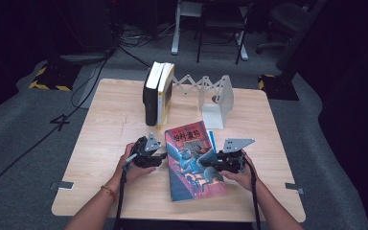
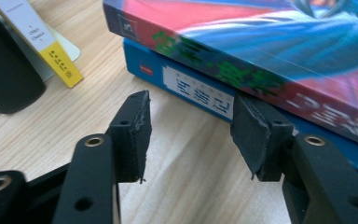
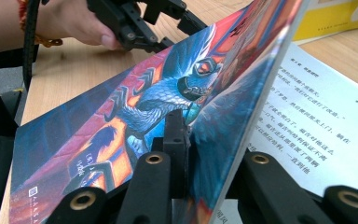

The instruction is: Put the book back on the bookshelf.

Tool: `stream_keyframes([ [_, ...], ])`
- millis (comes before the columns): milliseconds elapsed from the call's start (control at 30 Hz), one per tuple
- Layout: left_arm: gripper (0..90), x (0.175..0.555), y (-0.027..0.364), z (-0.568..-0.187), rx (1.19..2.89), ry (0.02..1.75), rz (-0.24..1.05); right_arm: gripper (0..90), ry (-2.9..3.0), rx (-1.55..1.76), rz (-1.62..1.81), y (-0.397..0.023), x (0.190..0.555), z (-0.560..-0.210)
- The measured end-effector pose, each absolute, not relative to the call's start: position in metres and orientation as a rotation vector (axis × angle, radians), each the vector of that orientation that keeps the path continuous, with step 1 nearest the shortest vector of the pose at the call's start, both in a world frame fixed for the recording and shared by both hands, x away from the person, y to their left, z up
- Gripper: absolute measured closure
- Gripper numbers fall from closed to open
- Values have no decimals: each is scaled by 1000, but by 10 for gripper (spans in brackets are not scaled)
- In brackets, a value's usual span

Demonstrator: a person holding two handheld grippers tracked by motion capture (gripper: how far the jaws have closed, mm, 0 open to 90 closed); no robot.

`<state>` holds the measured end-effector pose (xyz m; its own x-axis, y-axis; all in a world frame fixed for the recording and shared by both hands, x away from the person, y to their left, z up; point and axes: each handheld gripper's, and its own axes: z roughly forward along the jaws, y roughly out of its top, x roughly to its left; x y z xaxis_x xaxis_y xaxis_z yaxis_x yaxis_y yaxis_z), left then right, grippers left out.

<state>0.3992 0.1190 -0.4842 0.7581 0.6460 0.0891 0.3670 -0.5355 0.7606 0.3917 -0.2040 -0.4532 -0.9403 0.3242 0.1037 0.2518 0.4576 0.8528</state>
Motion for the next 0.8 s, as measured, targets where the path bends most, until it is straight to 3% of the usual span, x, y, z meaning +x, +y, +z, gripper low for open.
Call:
stream_keyframes([
  [267,682,408,121,-474,2134,716,437,788,2581,459,1528,-205,385,-445],
  [633,712,415,127,-451,2062,642,430,788,2509,370,1551,-206,376,-425],
  [800,810,420,127,-442,2026,612,386,786,2474,330,1557,-207,374,-417],
])
